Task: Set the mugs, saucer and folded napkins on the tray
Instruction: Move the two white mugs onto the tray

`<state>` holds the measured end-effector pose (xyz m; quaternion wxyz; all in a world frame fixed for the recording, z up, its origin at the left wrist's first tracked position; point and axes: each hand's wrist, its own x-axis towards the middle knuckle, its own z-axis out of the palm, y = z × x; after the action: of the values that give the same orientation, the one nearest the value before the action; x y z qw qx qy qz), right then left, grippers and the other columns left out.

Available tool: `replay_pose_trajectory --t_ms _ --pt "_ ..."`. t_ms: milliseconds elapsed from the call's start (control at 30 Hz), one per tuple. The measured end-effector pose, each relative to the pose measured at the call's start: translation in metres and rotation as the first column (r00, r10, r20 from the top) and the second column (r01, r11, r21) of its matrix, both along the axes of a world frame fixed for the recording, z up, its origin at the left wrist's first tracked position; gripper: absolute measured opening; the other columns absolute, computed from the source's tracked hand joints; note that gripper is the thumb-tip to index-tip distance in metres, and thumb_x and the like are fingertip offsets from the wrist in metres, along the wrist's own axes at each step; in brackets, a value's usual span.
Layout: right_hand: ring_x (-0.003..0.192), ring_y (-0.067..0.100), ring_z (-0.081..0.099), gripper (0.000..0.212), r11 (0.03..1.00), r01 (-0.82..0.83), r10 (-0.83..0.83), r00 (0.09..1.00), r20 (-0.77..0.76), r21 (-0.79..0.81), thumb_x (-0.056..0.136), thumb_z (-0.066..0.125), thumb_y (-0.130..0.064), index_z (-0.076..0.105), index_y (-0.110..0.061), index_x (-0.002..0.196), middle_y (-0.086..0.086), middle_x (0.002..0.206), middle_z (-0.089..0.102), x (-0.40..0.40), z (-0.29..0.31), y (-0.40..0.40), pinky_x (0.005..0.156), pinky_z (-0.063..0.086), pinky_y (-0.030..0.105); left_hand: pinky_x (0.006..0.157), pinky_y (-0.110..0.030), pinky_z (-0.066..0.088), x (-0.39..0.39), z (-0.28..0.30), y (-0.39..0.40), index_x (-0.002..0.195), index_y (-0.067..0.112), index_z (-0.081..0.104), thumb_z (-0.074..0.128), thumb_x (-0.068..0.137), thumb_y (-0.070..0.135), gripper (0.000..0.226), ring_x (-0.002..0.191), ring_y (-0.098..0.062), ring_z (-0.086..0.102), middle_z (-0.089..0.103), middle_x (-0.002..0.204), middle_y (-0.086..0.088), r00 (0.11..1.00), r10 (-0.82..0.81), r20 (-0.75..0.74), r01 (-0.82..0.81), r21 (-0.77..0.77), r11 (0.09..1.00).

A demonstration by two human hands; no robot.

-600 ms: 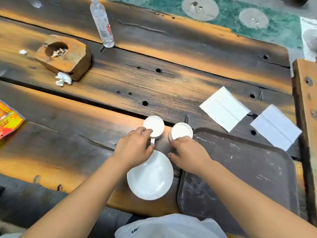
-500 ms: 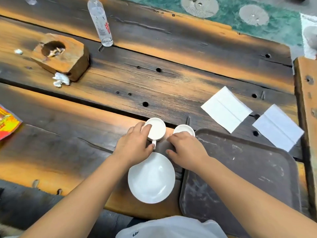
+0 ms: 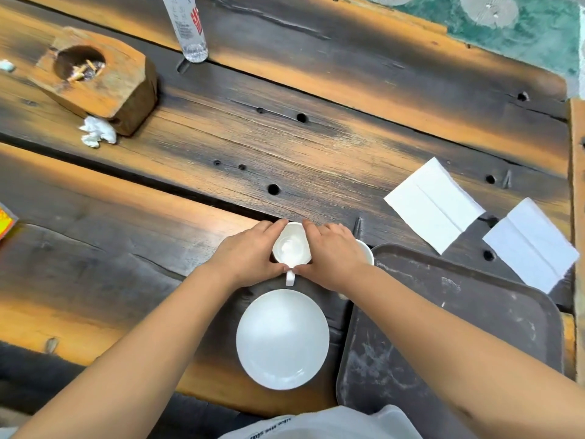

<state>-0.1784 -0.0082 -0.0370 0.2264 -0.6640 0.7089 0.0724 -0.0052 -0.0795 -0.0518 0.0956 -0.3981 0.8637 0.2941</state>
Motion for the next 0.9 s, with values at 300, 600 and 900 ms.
replay_pose_trajectory --t_ms 300,600,900 --pt "0.116 0.032 0.054 0.100 0.999 -0.020 0.019 1.000 0.012 0.048 0.067 0.076 -0.054 0.028 -0.007 0.141 0.012 0.128 0.058 0.002 -0.006 -0.011 0.102 0.033 0.039 0.091 -0.041 0.049 -0.002 -0.015 0.001 0.141 0.035 0.020 0.078 0.070 0.042 0.092 0.120 -0.023 0.051 0.038 0.143 0.003 0.977 0.090 -0.191 -0.050 0.201 0.978" --pt "0.121 0.035 0.049 0.091 0.998 -0.007 0.000 0.993 0.115 0.066 0.080 0.070 -0.033 0.015 -0.006 0.147 0.017 0.138 0.046 0.002 -0.007 -0.008 0.101 0.036 0.039 0.102 -0.034 0.042 -0.005 -0.022 0.003 0.146 0.031 0.026 0.081 0.070 0.033 0.095 0.131 -0.014 0.044 0.041 0.149 0.007 0.951 0.131 -0.280 -0.074 0.206 0.976" --pt "0.128 0.028 0.044 0.090 0.998 -0.014 0.028 0.965 0.262 -0.055 0.075 0.075 -0.037 0.025 -0.006 0.144 0.014 0.142 0.046 0.004 0.009 0.005 0.104 0.031 0.033 0.098 -0.038 0.046 0.014 0.001 0.012 0.144 0.046 0.016 0.081 0.067 0.044 0.101 0.132 -0.014 0.044 0.038 0.152 0.013 0.961 0.085 -0.265 -0.061 0.100 0.993"
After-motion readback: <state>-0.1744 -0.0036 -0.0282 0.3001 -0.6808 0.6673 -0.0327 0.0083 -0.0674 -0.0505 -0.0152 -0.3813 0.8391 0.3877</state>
